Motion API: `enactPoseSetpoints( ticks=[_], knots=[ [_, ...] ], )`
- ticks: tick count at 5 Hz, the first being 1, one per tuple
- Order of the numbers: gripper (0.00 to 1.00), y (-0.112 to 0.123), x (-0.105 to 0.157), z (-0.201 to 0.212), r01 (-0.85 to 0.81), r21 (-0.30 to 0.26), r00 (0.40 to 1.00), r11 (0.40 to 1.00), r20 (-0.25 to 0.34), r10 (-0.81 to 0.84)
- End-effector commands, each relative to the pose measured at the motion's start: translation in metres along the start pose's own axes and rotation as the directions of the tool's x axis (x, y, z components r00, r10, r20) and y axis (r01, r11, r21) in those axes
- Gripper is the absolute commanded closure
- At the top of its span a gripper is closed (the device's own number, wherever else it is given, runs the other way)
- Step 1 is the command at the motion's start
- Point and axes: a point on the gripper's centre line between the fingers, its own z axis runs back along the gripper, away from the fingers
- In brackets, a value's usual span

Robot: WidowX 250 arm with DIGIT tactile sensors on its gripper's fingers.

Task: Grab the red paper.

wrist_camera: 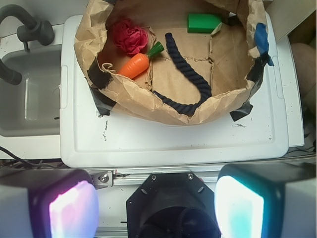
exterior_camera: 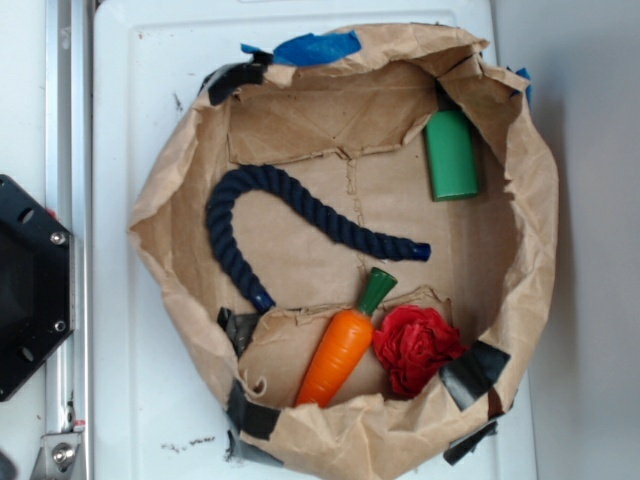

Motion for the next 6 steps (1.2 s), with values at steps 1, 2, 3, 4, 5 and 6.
enactPoseSetpoints(
  ticks=[1, 2, 3, 4, 5, 6],
  knots=[
    [0.00, 0.000, 0.000, 0.000, 0.000, 0.000, 1.000, 1.000, 0.000, 0.000],
    [0.00, 0.005, 0.023, -0.014, -0.009, 0.054, 1.000, 0.999, 0.014, 0.008],
    [0.00, 0.005, 0.037, -0.024, -0.001, 0.080, 1.000, 0.997, 0.025, -0.001],
    [0.00, -0.002, 0.055, -0.039, 0.097, 0.057, 0.994, 0.994, 0.050, -0.099],
    [0.00, -0.007, 0.064, -0.052, 0.215, 0.044, 0.972, 0.976, 0.083, -0.219],
    [0.00, -0.001, 0.072, -0.059, 0.261, 0.042, 0.957, 0.964, 0.121, -0.265]
  ],
)
